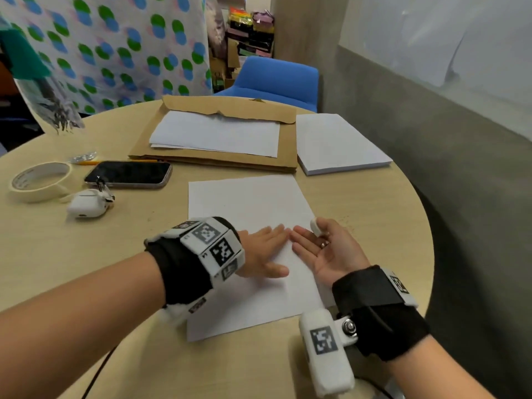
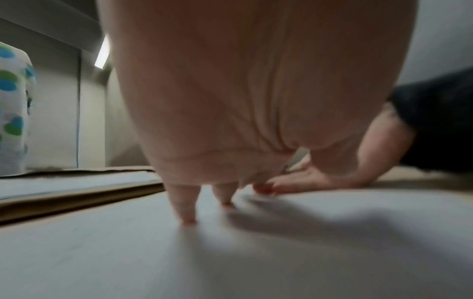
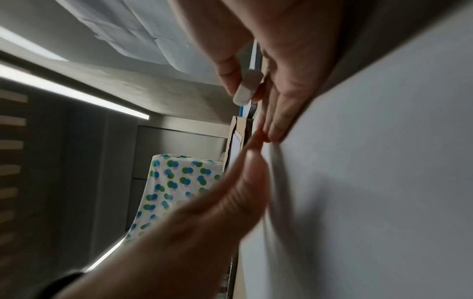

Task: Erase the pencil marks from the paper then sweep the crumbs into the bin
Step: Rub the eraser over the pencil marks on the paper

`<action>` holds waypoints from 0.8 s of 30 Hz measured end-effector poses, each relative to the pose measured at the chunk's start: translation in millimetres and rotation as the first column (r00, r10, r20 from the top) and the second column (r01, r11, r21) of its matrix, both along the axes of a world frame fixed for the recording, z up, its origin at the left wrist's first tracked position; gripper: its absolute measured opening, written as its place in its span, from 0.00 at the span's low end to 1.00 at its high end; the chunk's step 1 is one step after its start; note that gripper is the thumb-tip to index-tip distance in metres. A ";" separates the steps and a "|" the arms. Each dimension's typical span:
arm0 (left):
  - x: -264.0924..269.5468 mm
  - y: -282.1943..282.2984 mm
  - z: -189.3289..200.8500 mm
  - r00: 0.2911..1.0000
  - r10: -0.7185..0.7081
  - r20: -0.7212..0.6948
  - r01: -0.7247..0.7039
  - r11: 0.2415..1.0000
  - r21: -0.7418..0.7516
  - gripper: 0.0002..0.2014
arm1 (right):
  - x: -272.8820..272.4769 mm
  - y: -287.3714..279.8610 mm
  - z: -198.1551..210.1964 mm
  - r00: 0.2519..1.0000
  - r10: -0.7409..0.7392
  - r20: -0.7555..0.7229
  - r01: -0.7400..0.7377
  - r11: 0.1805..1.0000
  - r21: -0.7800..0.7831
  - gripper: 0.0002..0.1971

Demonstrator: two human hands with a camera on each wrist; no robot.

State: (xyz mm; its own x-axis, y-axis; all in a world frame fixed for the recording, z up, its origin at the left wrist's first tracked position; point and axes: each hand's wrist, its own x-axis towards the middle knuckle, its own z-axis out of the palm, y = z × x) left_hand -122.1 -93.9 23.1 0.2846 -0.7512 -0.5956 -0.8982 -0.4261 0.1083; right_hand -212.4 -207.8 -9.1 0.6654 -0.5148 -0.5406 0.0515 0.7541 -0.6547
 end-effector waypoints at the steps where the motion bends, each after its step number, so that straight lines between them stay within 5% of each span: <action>1: 7.2 8.9 -1.5 0.998 0.044 0.043 -0.046 0.998 0.042 0.40 | -0.5 -0.7 -0.7 1.000 0.018 -0.014 -0.018 1.000 -0.004 0.06; 4: 33.5 37.9 -4.1 0.913 0.284 0.294 -0.328 0.938 0.113 0.47 | -5.6 -1.3 0.3 0.999 0.034 -0.030 -0.034 0.999 0.000 0.06; 6: 38.3 49.7 -3.1 0.862 0.319 0.395 -0.396 0.910 0.128 0.50 | -10.1 -2.3 0.2 0.999 0.043 -0.033 -0.043 0.999 0.001 0.06; 10: 5.3 35.4 4.2 0.981 0.157 0.113 -0.158 0.987 -0.004 0.41 | -15.7 -4.3 -2.0 0.997 0.066 -0.035 -0.066 0.998 0.008 0.05; 13: -5.7 7.2 -1.2 0.994 0.098 -0.055 -0.102 0.991 -0.084 0.36 | -14.9 -3.9 -3.3 0.998 0.065 -0.011 -0.065 0.998 0.022 0.04; 17: 34.8 15.1 -19.8 0.953 0.290 0.087 -0.289 0.957 -0.025 0.39 | -15.5 -5.0 -5.0 0.997 0.074 -0.013 -0.073 0.997 0.017 0.04; 21: 67.3 34.1 -20.1 0.746 0.567 0.349 -0.583 0.809 -0.068 0.52 | -16.1 -5.2 -6.3 0.997 0.073 0.005 -0.073 0.997 0.024 0.04; 24: 34.5 15.9 -11.4 0.890 0.407 0.207 -0.389 0.913 -0.123 0.44 | -16.3 -5.5 -6.8 0.997 0.074 0.016 -0.074 0.997 0.019 0.05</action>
State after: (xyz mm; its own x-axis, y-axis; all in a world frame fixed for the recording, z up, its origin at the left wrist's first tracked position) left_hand -87.6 -77.9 11.7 0.6875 -0.5877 -0.4264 -0.6595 -0.7511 -0.0281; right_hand -228.7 -213.2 -15.9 0.7094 -0.4532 -0.5399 0.0046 0.7689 -0.6394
